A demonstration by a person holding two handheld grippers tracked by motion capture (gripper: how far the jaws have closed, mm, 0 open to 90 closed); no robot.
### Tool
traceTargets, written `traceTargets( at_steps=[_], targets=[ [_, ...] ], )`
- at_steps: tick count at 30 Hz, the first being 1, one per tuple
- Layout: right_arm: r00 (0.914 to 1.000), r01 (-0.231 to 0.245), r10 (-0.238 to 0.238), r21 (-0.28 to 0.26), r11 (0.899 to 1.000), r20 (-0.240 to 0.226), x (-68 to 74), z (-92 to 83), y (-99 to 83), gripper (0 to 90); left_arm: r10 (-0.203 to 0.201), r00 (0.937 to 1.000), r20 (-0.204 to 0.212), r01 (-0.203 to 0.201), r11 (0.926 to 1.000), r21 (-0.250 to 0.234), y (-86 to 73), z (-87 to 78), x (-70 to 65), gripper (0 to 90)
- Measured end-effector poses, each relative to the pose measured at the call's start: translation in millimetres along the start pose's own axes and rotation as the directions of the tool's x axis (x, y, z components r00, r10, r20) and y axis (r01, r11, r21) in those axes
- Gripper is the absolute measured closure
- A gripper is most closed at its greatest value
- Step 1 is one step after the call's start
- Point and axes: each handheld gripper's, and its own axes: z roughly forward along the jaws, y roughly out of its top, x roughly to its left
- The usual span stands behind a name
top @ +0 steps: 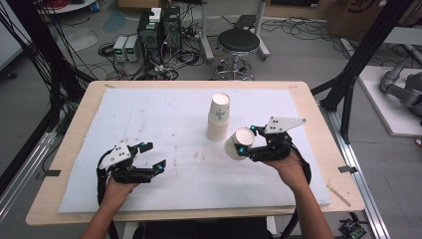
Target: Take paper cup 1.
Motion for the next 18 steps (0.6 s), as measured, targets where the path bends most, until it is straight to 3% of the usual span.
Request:
traceTargets(
  at_steps=[7, 18],
  targets=[
    [0.9997, 0.017, -0.016, 0.031, 0.999, -0.019, -0.9, 9.3, -3.9, 36.0, -0.006, 0.9998, -0.018, 0.006, 1.0000, 0.004, -2.2, -0.5, 2.4, 16.7],
    [0.9995, 0.023, -0.023, 0.019, 1.000, -0.022, 0.9, 8.2, -3.8, 35.6, 0.019, 0.9995, -0.026, -0.019, 0.9997, 0.017, -0.2, -1.6, 0.5, 16.3]
  ],
)
